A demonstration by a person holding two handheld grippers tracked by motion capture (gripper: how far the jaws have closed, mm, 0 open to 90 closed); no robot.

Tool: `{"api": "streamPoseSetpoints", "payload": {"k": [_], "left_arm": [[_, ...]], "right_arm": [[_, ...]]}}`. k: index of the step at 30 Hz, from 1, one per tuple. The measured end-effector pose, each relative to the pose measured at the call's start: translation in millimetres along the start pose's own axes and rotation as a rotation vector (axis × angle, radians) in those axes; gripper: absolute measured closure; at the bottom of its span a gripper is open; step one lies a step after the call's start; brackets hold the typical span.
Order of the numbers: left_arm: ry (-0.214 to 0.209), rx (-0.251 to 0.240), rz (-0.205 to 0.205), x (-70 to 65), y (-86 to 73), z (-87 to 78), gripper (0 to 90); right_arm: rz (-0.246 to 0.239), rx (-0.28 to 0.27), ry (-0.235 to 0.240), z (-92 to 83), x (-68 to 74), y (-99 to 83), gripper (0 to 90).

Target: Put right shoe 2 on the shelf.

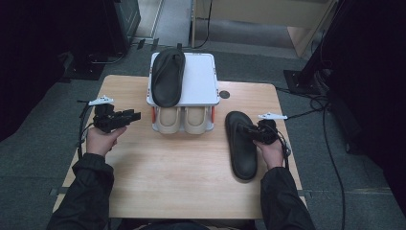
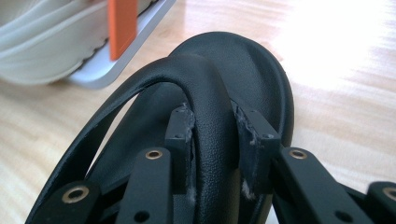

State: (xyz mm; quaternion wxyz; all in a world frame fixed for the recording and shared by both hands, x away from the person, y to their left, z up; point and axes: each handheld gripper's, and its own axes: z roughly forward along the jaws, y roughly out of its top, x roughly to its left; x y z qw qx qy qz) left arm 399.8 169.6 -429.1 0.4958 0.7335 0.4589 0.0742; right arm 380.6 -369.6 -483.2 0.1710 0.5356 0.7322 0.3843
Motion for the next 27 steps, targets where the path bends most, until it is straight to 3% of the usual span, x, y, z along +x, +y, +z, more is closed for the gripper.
{"api": "streamPoseSetpoints", "payload": {"k": [9, 12, 15, 27], "left_arm": [[-0.002, 0.007, 0.001, -0.3, -1.1, 0.2, 55.7], [-0.001, 0.005, 0.001, 0.5, -1.4, -0.5, 55.7], [0.0, 0.002, -0.002, 0.4, -1.4, -1.3, 55.7], [0.004, -0.003, -0.004, 1.3, -1.6, -2.7, 55.7]], "right_arm": [[0.018, -0.018, -0.011, 12.6, -2.0, 6.0, 66.4], [0.037, -0.02, 0.012, 11.4, -3.8, 4.2, 59.9], [0.04, -0.013, 0.032, 6.2, -3.8, 0.6, 59.6], [0.022, 0.008, 0.015, -17.9, -5.7, -20.3, 59.7]]}}
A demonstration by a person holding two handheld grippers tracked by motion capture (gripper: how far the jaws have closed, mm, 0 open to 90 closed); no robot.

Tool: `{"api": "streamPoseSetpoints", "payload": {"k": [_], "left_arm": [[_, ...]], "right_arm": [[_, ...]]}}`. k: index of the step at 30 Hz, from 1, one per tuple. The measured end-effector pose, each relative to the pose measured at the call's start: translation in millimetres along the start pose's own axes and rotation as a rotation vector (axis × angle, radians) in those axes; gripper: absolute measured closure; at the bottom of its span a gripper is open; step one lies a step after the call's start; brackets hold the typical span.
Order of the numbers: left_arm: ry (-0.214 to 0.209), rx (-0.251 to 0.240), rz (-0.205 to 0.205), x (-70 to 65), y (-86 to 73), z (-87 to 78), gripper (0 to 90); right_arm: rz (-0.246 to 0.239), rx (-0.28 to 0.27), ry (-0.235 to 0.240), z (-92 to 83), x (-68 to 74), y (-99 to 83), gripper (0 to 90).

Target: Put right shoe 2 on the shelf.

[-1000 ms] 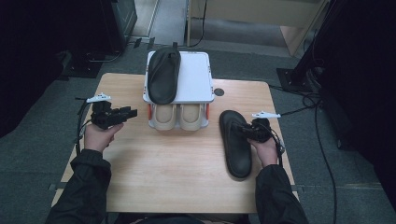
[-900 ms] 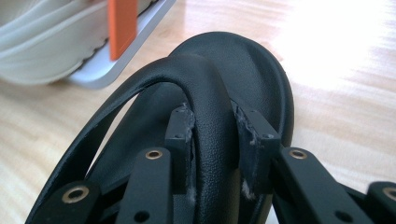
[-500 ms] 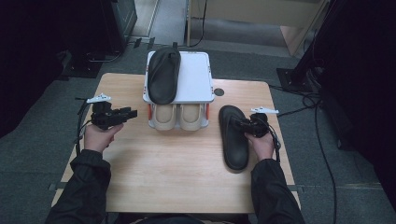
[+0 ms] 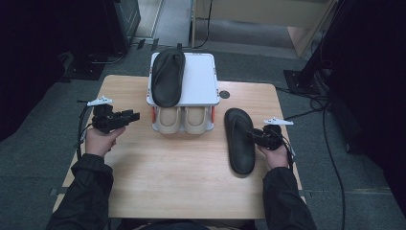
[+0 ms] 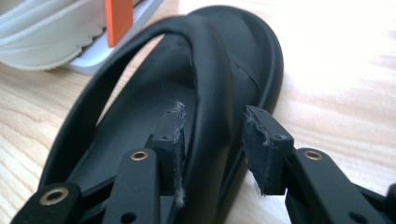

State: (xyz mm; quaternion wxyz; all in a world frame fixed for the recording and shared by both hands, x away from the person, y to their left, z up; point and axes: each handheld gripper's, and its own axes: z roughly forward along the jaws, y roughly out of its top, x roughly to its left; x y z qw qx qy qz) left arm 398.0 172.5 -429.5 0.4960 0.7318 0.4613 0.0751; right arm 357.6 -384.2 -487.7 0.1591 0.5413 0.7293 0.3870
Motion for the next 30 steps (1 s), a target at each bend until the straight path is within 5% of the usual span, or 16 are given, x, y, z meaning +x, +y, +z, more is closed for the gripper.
{"api": "streamPoseSetpoints", "payload": {"k": [7, 14, 30], "left_arm": [[-0.002, 0.002, 0.001, -0.2, -0.4, 0.9, 55.7], [0.0, 0.001, 0.0, 0.9, -0.6, 0.8, 55.7], [-0.005, 0.001, 0.004, -0.8, -0.4, 1.3, 55.7]], "right_arm": [[-0.03, 0.004, -0.013, 6.5, 4.6, -3.0, 64.7], [0.007, 0.006, -0.046, 5.5, 7.8, -0.5, 72.8], [0.126, 0.006, -0.079, -2.6, 11.1, 14.5, 73.2]]}}
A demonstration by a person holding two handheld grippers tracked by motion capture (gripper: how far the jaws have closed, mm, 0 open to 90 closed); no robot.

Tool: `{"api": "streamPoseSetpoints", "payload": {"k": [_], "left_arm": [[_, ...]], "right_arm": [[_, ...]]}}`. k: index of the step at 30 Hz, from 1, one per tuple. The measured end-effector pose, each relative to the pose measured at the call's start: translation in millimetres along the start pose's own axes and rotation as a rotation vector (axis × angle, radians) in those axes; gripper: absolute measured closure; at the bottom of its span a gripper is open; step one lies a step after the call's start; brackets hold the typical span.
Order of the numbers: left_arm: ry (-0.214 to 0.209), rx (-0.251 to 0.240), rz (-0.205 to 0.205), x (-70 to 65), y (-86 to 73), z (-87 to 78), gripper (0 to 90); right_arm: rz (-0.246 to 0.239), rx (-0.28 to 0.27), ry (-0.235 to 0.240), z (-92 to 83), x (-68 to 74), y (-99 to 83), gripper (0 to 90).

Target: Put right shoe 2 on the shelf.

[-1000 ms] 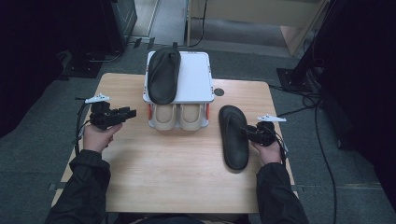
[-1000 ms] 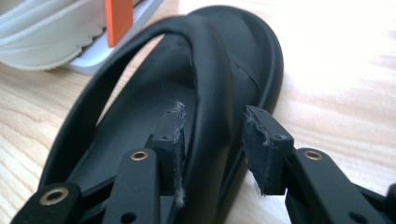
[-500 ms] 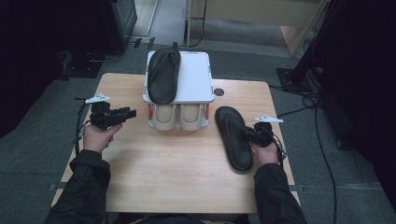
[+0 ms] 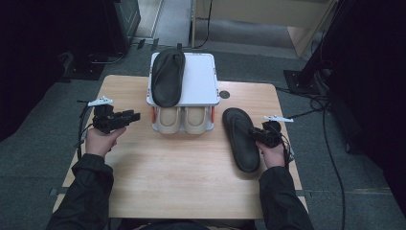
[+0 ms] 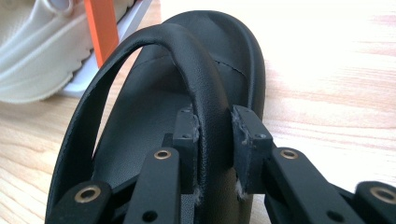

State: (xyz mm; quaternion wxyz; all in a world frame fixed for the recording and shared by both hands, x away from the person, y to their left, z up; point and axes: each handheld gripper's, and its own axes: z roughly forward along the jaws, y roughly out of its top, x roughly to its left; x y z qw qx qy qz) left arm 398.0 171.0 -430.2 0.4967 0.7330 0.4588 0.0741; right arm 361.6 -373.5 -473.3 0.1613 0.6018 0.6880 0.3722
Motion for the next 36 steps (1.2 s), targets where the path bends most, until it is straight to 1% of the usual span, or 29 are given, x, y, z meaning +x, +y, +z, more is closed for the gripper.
{"api": "streamPoseSetpoints", "payload": {"k": [2, 3, 4, 5, 7, 8, 9, 10, 12, 13, 14, 15, 16, 19, 21, 22, 23, 24, 25, 27, 28, 33, 34, 36], "left_arm": [[-0.003, -0.001, -0.001, -0.5, 0.0, 0.1, 55.7], [-0.003, 0.0, -0.002, -0.8, 0.0, 0.2, 55.7], [-0.004, -0.001, 0.001, -0.9, 0.0, 0.3, 55.6], [-0.005, -0.001, 0.002, -1.1, 0.0, 0.4, 55.5], [-0.006, -0.001, 0.004, -1.4, 0.2, 0.5, 55.5], [-0.007, 0.0, 0.006, -1.5, 0.3, 0.5, 55.4], [-0.007, -0.001, 0.005, -1.9, 0.3, 0.7, 55.4], [-0.007, 0.001, 0.008, -2.0, 0.3, 0.8, 55.4], [-0.007, 0.002, 0.011, -2.4, 0.3, 1.1, 55.4], [-0.008, 0.002, 0.012, -2.6, 0.3, 1.2, 55.3], [-0.007, 0.004, 0.014, -2.8, 0.3, 1.2, 55.3], [-0.004, 0.005, 0.017, -3.3, 0.2, 1.4, 55.3], [-0.004, 0.007, 0.02, -3.6, 0.2, 1.6, 55.3], [-0.009, 0.006, 0.025, -4.8, 0.0, 2.3, 55.2], [-0.013, 0.004, 0.028, -5.1, 0.1, 2.7, 55.1], [-0.015, 0.004, 0.028, -5.1, 0.1, 2.8, 55.1], [-0.017, 0.004, 0.027, -5.1, 0.0, 3.1, 55.1], [-0.017, 0.004, 0.027, -5.1, 0.0, 3.1, 55.1], [-0.017, 0.005, 0.027, -5.1, 0.0, 3.3, 55.1], [-0.019, 0.004, 0.025, -5.0, 0.0, 3.1, 55.1], [-0.019, 0.004, 0.025, -5.0, 0.0, 3.1, 55.1], [-0.023, 0.003, 0.026, -4.6, 0.2, 2.3, 55.1], [-0.021, 0.004, 0.028, -4.7, 0.1, 2.7, 55.1], [-0.002, 0.011, 0.043, -4.9, 0.0, 3.7, 55.1]], "right_arm": [[0.002, -0.001, -0.007, -0.9, 0.5, 2.4, 73.3], [0.017, -0.005, -0.01, -2.9, 1.6, 7.4, 73.2], [0.015, -0.008, -0.014, -3.6, 2.3, 9.6, 73.3], [0.015, -0.017, -0.02, -6.1, 4.1, 16.3, 73.3], [0.019, -0.021, -0.02, -7.1, 4.3, 19.4, 73.3], [0.025, -0.022, -0.022, -8.1, 5.0, 22.8, 73.3], [0.032, -0.034, -0.023, -10.7, 6.3, 30.8, 73.3], [0.032, -0.034, -0.023, -10.7, 6.3, 30.8, 73.3], [0.026, -0.04, -0.032, -14.1, 8.9, 39.8, 73.3], [0.022, -0.052, -0.036, -18.7, 12.9, 51.8, 73.3], [0.022, -0.052, -0.036, -18.7, 12.9, 51.8, 73.3], [0.011, -0.069, -0.046, -24.0, 17.1, 66.4, 73.3], [0.011, -0.069, -0.046, -24.0, 17.1, 66.4, 73.3], [0.005, -0.081, -0.058, -29.7, 21.4, 84.7, 73.3], [0.002, -0.088, -0.069, -33.6, 25.4, 99.4, 73.3], [0.0, -0.092, -0.072, -37.1, 28.5, 112.1, 73.3], [0.0, -0.094, -0.075, -38.7, 30.4, 118.6, 73.3], [0.0, -0.094, -0.075, -38.7, 30.4, 118.6, 73.3], [-0.001, -0.096, -0.077, -39.6, 32.1, 123.3, 73.3], [-0.004, -0.1, -0.076, -41.1, 40.4, 142.8, 73.3], [-0.004, -0.1, -0.076, -41.1, 40.4, 142.8, 73.3], [-0.021, -0.114, -0.081, -38.0, 59.9, 174.3, 73.3], [-0.019, -0.118, -0.078, -36.3, 64.2, 179.7, 73.3], [-0.024, -0.121, -0.076, -32.0, 72.1, 188.2, 73.3]]}}
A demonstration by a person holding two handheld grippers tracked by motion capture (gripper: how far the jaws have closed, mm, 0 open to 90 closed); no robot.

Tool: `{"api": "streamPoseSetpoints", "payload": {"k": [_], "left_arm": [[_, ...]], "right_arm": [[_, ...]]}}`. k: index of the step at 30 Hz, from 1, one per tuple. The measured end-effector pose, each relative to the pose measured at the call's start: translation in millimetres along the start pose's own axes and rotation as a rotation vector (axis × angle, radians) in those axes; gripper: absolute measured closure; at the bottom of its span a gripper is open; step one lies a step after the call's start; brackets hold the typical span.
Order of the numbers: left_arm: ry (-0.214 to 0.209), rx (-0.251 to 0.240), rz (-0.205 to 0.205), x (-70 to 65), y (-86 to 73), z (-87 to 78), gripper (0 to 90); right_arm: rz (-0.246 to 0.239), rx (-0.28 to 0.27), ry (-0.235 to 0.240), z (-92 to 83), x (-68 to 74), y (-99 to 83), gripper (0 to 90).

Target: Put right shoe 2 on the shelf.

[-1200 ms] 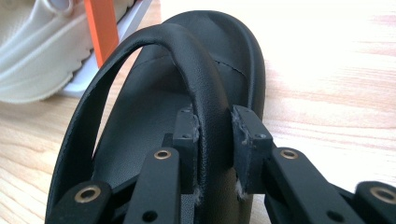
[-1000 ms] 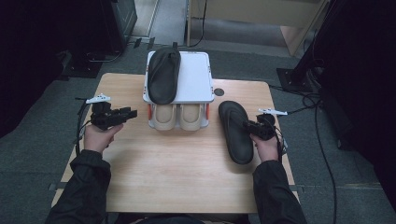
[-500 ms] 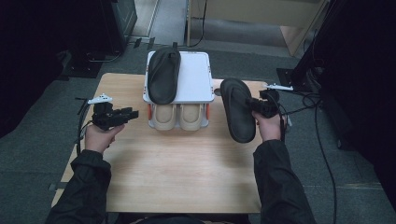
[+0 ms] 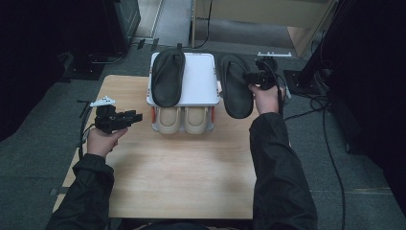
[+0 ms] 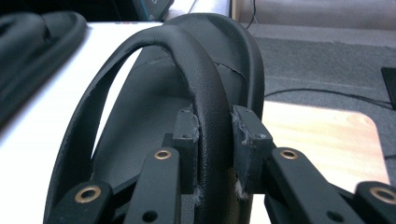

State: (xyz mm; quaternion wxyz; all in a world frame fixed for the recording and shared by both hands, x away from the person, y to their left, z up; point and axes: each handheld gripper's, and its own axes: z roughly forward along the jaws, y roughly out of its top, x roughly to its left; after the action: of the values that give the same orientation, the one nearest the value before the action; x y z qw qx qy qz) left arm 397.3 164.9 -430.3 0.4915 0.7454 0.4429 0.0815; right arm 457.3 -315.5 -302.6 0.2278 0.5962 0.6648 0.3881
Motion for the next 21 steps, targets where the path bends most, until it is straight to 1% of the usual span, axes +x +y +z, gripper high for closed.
{"api": "streamPoseSetpoints", "payload": {"k": [1, 4, 6, 8, 11, 15, 17, 19, 21], "left_arm": [[-0.004, 0.002, 0.0, 0.6, 0.1, 0.1, 55.1], [-0.017, 0.001, 0.001, 1.9, 0.0, -0.2, 55.1], [-0.02, 0.0, -0.01, 2.6, -0.1, -0.7, 55.0], [-0.032, -0.008, -0.019, 3.0, 0.0, -0.7, 55.0], [-0.038, -0.007, -0.009, 1.9, 0.3, -0.2, 55.0], [-0.044, -0.003, -0.011, 0.9, 0.4, 1.7, 55.0], [-0.044, -0.001, -0.008, 0.8, 0.4, 1.9, 55.0], [-0.045, -0.001, -0.01, 1.0, 0.4, 1.5, 55.0], [-0.045, -0.004, -0.008, 1.9, 0.3, 0.8, 55.0]], "right_arm": [[-0.012, 0.0, -0.001, 4.5, 6.4, 4.8, 73.3], [-0.016, 0.006, 0.011, 17.8, 21.1, 13.3, 73.2], [-0.015, 0.014, 0.018, 26.5, 29.5, 17.1, 73.2], [-0.019, 0.021, 0.023, 36.7, 40.1, 21.6, 73.2], [-0.018, 0.032, 0.029, 49.0, 52.2, 26.3, 73.1], [-0.021, 0.053, 0.033, 65.5, 70.3, 29.4, 73.0], [-0.029, 0.058, 0.035, 72.1, 77.2, 29.5, 72.9], [-0.024, 0.061, 0.048, 77.1, 82.0, 29.3, 72.9], [-0.013, 0.061, 0.049, 80.4, 85.6, 28.5, 72.8]]}}
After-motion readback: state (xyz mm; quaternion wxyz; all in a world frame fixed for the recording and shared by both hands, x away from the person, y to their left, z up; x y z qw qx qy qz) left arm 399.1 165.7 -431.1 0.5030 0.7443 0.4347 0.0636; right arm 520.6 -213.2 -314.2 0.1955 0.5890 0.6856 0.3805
